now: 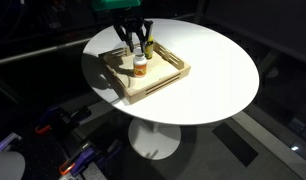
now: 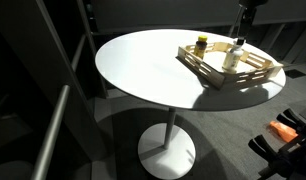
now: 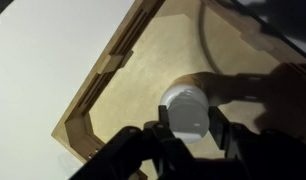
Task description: Take the lid off the white bottle
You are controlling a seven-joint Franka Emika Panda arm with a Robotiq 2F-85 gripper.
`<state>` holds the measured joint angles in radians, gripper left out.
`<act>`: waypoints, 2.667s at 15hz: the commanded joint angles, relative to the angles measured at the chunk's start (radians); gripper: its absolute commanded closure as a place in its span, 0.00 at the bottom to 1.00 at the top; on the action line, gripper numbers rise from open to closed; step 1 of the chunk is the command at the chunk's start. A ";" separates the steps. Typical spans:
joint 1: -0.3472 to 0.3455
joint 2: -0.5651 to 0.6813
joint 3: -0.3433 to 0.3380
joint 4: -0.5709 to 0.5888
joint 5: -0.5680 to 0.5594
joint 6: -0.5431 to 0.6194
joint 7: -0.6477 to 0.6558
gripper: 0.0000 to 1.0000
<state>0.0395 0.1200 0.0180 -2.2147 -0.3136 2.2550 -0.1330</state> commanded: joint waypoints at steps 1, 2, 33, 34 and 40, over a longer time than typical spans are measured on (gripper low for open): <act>-0.009 -0.014 -0.002 0.038 0.040 -0.050 -0.001 0.81; -0.012 -0.011 -0.005 0.051 0.042 -0.061 0.009 0.81; -0.053 0.329 -0.091 0.327 0.099 -0.099 0.238 0.81; -0.048 0.337 -0.091 0.332 0.098 -0.096 0.244 0.81; -0.032 0.366 -0.086 0.356 0.109 -0.106 0.257 0.31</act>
<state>0.0045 0.4684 -0.0727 -1.8929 -0.2279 2.1626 0.1141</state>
